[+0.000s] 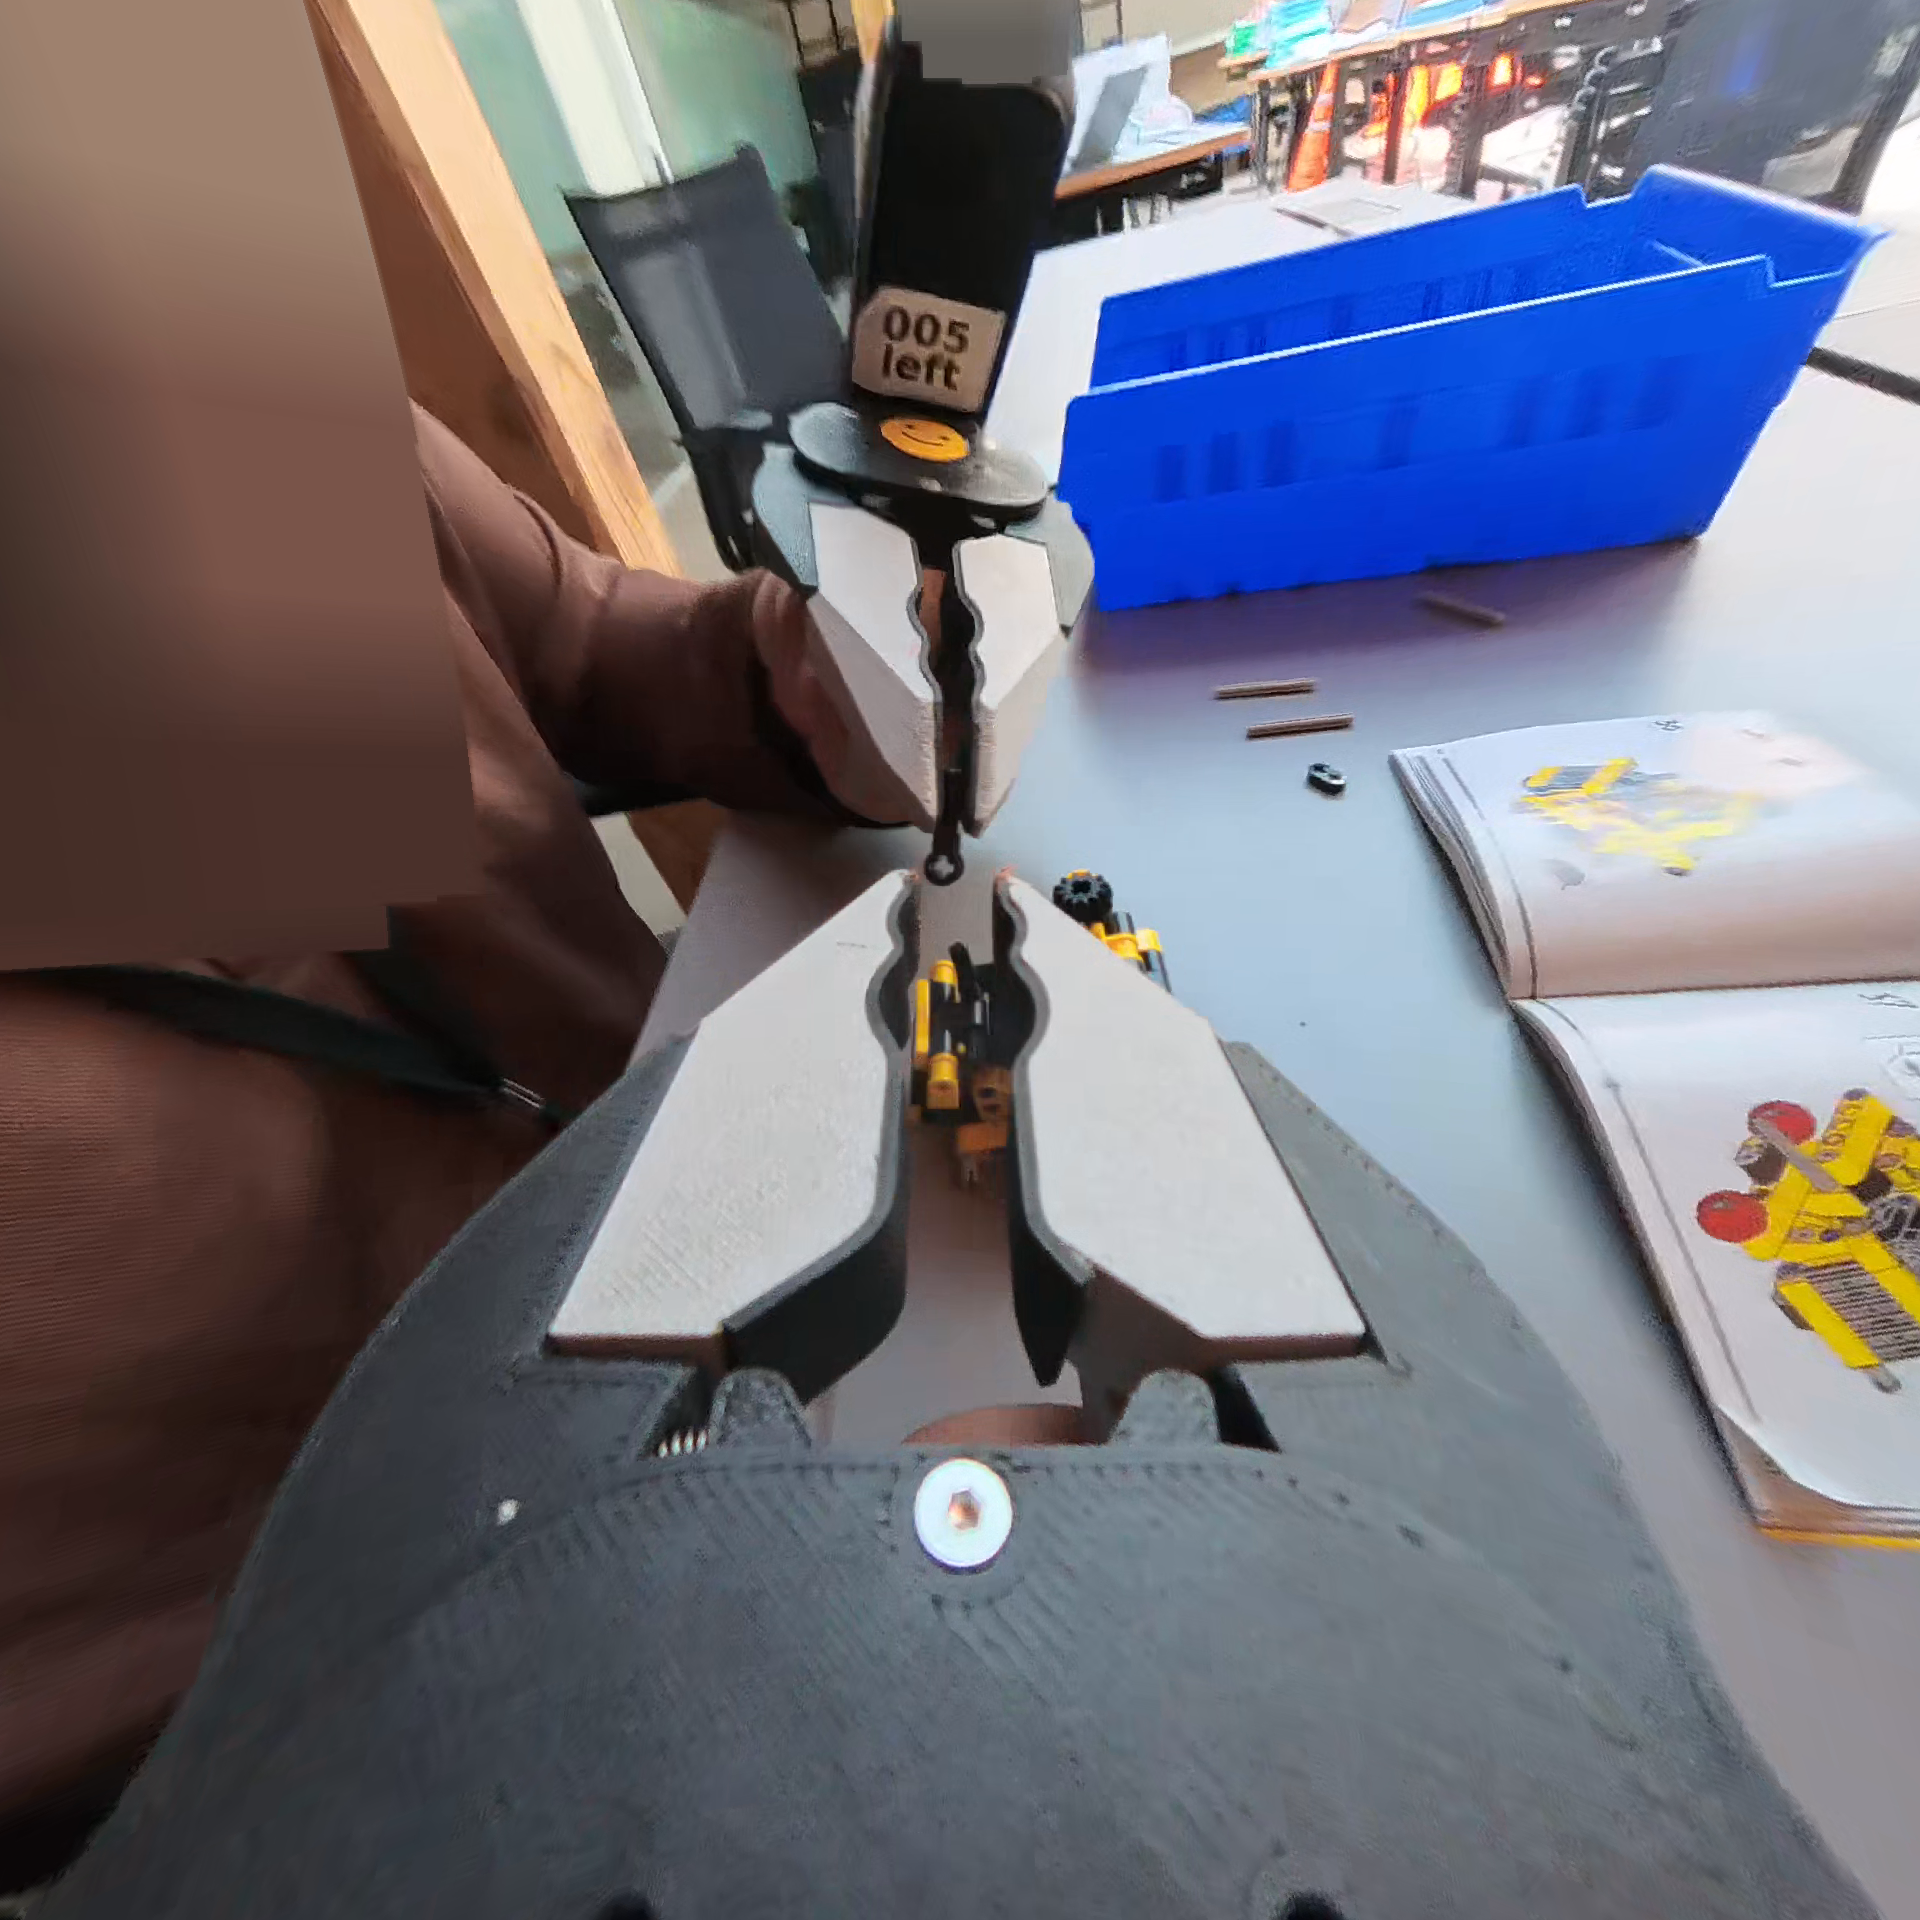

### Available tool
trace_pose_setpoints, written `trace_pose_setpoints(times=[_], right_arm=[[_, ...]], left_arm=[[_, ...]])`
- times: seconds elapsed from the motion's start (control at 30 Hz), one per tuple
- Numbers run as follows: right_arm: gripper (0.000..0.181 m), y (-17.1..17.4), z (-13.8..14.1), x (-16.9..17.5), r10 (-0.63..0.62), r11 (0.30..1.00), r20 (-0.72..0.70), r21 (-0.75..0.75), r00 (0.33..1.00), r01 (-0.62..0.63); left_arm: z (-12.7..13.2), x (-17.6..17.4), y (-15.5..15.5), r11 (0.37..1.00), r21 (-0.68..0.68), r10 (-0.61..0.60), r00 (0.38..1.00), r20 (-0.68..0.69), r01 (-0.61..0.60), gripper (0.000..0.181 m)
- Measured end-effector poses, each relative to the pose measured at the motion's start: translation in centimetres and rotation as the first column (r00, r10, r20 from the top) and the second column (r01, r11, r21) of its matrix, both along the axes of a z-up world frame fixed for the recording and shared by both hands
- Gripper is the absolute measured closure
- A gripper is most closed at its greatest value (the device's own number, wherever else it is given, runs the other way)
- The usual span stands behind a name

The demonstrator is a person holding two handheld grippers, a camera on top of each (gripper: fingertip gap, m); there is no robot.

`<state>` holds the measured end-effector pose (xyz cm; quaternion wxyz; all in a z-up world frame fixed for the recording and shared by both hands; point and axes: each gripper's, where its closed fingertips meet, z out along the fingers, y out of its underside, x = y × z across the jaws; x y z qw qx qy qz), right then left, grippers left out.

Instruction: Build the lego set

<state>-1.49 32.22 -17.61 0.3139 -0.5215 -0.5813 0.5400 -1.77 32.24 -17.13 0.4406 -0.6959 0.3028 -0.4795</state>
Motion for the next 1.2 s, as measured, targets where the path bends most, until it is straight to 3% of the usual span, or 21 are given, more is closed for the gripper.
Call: trace_pose_setpoints(times=[0.1,0.3,0.53,0.87,1.2], right_arm=[[0.172,-0.7,-1.4,-0.5,-0.003,0.996,0.061,0.091,0.998,-0.002],[0.174,-0.6,-2.0,-1.0,-0.044,0.985,0.078,0.169,0.996,0.030],[0.180,-0.6,-1.3,-1.0,-0.059,0.981,0.042,0.185,0.997,0.050],[0.174,-0.4,-1.5,-1.4,-0.093,0.970,0.046,0.228,0.995,0.080],[0.179,-0.8,-1.4,-1.3,-0.043,0.984,0.032,0.175,0.999,0.037]], left_arm=[[-0.9,0.1,0.3,0.999,0.039,0.033,0.996,-0.082,-0.030,0.180],[-1.1,0.1,0.2,0.999,0.020,0.027,0.996,-0.079,-0.026,0.180],[-1.0,0.3,0.0,1.000,0.023,0.016,0.997,-0.077,-0.014,0.180],[-1.0,0.3,0.3,1.000,0.005,0.031,0.997,-0.068,-0.031,0.180],[-0.8,0.4,0.2,1.000,-0.005,0.025,0.999,-0.046,-0.025,0.180]])
